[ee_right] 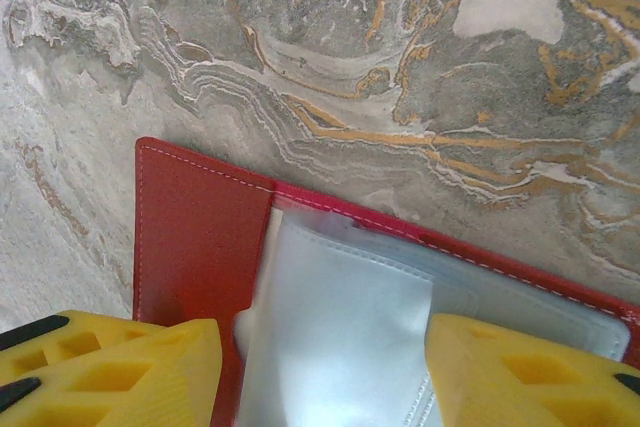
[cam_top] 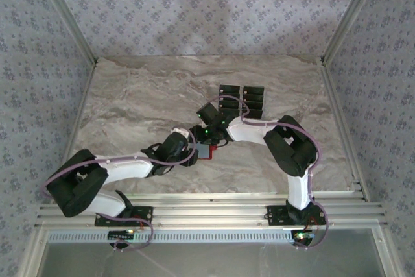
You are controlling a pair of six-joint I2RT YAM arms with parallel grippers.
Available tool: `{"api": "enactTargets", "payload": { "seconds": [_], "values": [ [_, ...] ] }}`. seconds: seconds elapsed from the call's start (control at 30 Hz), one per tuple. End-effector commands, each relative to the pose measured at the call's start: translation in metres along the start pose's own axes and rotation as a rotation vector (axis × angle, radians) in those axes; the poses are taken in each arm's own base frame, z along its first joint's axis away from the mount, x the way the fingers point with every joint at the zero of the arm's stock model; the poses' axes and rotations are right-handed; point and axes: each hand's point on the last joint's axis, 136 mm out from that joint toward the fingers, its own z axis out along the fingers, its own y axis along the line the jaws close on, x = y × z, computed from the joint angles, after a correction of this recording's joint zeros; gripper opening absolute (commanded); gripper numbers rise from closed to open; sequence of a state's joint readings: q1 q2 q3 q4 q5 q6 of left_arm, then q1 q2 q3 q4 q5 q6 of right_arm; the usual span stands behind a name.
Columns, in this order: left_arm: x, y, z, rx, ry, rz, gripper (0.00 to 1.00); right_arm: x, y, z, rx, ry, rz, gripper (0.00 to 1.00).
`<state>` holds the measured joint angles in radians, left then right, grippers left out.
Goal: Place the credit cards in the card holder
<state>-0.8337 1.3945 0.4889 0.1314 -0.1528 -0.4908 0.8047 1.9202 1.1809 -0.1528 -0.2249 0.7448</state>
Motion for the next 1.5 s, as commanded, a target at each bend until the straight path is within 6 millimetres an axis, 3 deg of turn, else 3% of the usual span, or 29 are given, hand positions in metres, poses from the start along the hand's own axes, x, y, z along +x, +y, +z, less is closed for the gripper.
{"api": "enactTargets", "payload": {
  "seconds": [0.0, 0.27, 0.5, 1.47],
  "values": [
    [-0.008, -0.002, 0.0, -0.014, -0.023, -0.014, 0.69, 0.007, -0.006, -0.006, 0.018, 0.037, 0.03, 0.59],
    [-0.006, -0.002, 0.001, -0.014, -0.023, -0.019, 0.68, -0.001, -0.011, -0.024, 0.022, -0.002, 0.04, 0.6],
    [-0.011, -0.005, -0.002, -0.002, -0.043, -0.027, 0.68, -0.002, -0.013, -0.027, 0.021, -0.01, 0.047, 0.6],
    [-0.009, -0.002, -0.002, -0.008, -0.042, -0.025, 0.68, 0.013, -0.024, -0.013, 0.029, 0.025, 0.073, 0.6]
  ]
}}
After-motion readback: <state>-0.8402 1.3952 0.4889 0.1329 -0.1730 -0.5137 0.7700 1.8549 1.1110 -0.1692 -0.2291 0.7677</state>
